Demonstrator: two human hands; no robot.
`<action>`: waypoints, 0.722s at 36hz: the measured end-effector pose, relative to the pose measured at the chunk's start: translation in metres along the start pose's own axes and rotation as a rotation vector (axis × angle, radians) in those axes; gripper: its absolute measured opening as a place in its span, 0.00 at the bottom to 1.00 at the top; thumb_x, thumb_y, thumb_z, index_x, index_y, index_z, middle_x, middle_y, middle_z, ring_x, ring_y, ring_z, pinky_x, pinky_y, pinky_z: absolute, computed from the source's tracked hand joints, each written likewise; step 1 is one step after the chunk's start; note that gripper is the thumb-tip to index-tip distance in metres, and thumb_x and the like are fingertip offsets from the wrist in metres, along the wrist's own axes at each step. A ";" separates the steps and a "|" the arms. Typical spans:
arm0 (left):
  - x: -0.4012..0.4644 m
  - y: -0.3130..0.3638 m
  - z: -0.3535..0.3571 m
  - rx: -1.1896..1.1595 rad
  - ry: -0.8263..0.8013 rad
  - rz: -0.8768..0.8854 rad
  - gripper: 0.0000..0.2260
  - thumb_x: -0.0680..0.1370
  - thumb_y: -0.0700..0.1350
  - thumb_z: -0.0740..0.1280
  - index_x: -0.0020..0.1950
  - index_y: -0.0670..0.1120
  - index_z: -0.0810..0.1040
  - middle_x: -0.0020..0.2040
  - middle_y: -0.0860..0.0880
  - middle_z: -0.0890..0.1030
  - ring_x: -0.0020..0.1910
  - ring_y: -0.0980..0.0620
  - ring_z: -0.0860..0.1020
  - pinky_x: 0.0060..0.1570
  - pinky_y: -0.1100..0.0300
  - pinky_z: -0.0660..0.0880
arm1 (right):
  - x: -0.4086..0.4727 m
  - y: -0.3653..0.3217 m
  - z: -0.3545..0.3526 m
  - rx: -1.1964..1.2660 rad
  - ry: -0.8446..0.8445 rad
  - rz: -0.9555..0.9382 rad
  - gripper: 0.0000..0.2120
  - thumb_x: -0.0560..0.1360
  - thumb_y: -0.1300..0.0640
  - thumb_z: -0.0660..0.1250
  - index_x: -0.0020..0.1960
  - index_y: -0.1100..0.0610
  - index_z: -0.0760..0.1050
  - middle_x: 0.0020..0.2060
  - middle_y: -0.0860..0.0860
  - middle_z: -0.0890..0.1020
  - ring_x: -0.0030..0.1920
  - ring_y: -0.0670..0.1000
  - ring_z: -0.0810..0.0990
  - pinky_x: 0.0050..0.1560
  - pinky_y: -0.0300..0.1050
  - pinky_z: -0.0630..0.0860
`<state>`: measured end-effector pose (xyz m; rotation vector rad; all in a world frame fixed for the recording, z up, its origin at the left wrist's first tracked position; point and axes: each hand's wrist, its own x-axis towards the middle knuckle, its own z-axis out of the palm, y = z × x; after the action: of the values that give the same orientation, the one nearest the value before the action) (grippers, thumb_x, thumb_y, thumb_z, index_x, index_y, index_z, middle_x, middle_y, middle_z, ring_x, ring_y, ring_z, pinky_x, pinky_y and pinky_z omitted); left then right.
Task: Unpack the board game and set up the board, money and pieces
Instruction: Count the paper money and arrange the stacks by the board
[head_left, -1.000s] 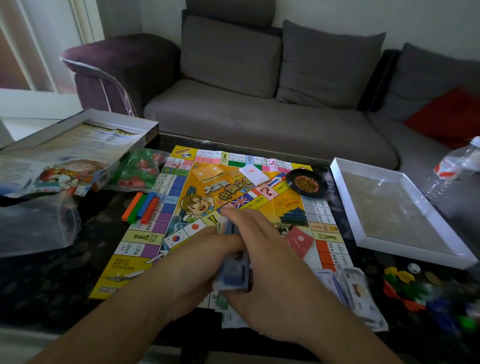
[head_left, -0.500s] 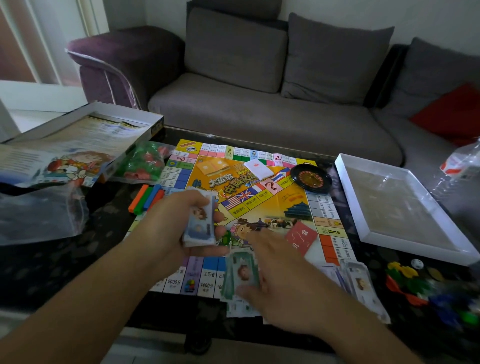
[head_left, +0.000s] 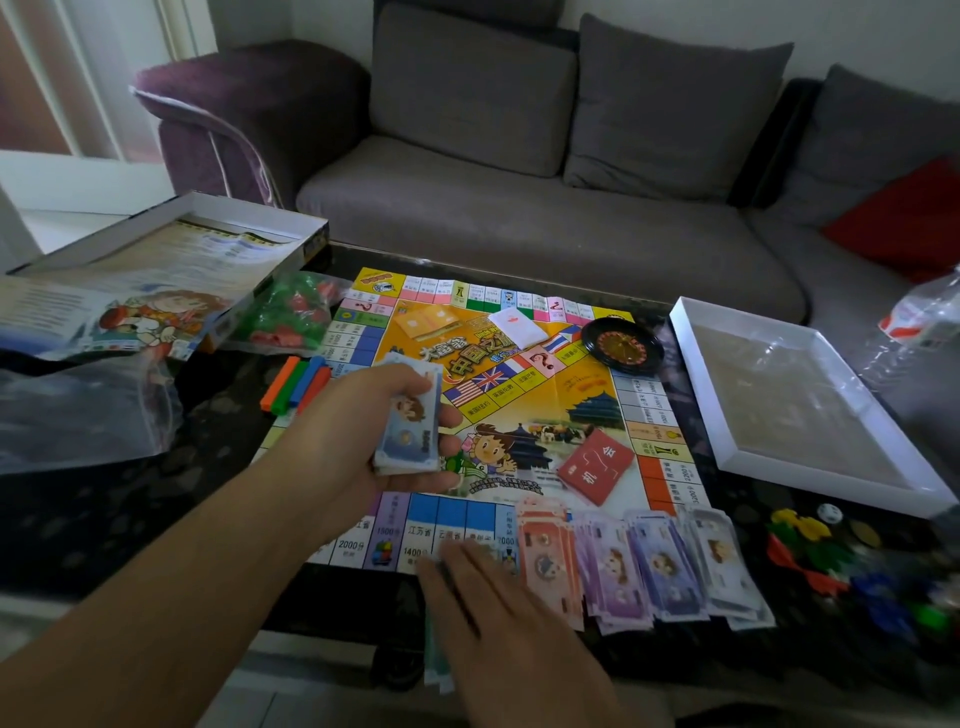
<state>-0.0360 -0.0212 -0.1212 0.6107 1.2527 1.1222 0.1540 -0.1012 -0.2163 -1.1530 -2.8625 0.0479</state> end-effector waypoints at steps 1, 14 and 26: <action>-0.001 0.000 0.001 -0.001 -0.003 0.004 0.11 0.84 0.45 0.63 0.63 0.44 0.80 0.41 0.43 0.86 0.32 0.46 0.84 0.32 0.49 0.82 | -0.002 0.000 0.000 0.008 0.012 -0.028 0.24 0.77 0.54 0.67 0.73 0.52 0.78 0.70 0.53 0.81 0.70 0.53 0.80 0.60 0.48 0.82; -0.019 0.006 0.009 -0.201 -0.108 0.003 0.13 0.83 0.40 0.58 0.66 0.42 0.75 0.36 0.40 0.81 0.36 0.38 0.84 0.42 0.37 0.84 | 0.007 0.020 -0.068 0.284 -0.097 0.169 0.25 0.80 0.61 0.67 0.71 0.45 0.62 0.72 0.46 0.70 0.72 0.47 0.69 0.67 0.41 0.69; -0.023 -0.005 0.023 -0.227 -0.285 -0.108 0.13 0.80 0.40 0.64 0.62 0.39 0.81 0.51 0.40 0.85 0.50 0.39 0.84 0.65 0.42 0.76 | 0.028 0.077 -0.093 0.120 0.377 0.410 0.27 0.68 0.71 0.75 0.57 0.50 0.67 0.60 0.49 0.74 0.44 0.52 0.80 0.35 0.50 0.80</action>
<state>-0.0112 -0.0394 -0.1099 0.5046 0.8899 1.0289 0.1932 -0.0253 -0.1261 -1.5148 -2.2377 0.0171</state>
